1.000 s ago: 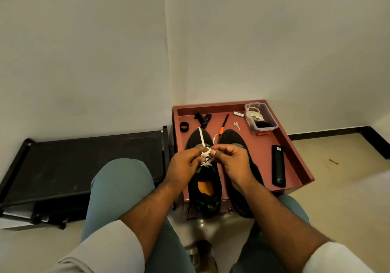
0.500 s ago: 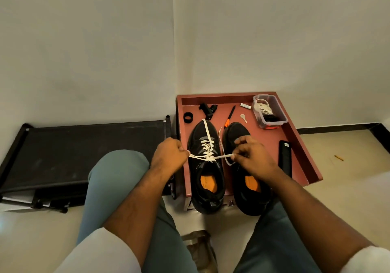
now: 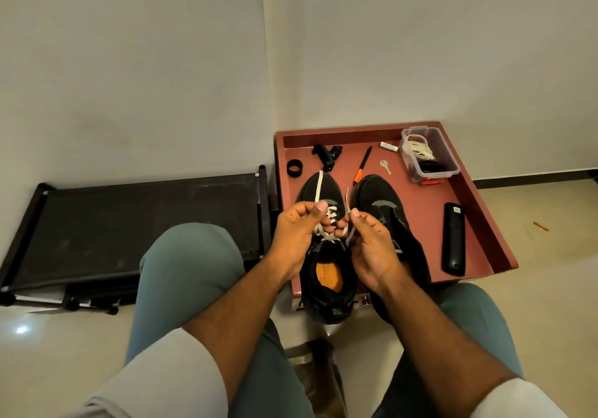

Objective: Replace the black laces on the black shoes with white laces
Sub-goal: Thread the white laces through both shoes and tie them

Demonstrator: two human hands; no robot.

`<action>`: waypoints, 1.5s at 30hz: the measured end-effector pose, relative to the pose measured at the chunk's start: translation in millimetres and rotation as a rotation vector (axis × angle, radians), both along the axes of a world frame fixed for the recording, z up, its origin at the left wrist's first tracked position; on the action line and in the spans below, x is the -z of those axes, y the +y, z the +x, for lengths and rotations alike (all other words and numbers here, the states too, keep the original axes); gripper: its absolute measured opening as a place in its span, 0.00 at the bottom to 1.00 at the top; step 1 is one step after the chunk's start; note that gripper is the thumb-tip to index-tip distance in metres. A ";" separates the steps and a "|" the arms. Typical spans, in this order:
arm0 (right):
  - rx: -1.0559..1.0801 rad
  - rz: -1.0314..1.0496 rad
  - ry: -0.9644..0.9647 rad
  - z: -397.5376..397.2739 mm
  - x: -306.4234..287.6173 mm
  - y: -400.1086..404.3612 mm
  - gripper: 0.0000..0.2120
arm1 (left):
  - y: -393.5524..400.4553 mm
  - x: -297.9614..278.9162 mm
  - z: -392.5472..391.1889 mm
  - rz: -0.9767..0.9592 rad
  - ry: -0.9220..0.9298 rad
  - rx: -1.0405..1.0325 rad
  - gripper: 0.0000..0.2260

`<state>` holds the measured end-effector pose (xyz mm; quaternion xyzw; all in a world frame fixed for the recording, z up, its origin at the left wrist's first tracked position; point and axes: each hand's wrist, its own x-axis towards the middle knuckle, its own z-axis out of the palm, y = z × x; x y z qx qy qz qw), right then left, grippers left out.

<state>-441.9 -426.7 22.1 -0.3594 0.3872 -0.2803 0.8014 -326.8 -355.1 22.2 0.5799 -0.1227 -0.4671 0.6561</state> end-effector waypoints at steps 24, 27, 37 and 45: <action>-0.146 -0.230 0.099 -3.7 1.5 -13.4 0.14 | -3.3 8.1 5.6 -0.035 -0.040 -0.160 0.09; -0.266 -0.370 0.123 0.6 -4.9 -16.5 0.11 | -4.4 8.4 4.6 -0.015 -0.032 -0.090 0.04; -0.511 -0.468 0.205 3.9 -13.5 -35.3 0.18 | -8.2 8.8 6.8 0.033 -0.096 -0.006 0.03; -0.300 -0.437 0.248 7.2 -1.6 -29.4 0.05 | -10.1 8.6 6.1 0.021 -0.109 -0.014 0.05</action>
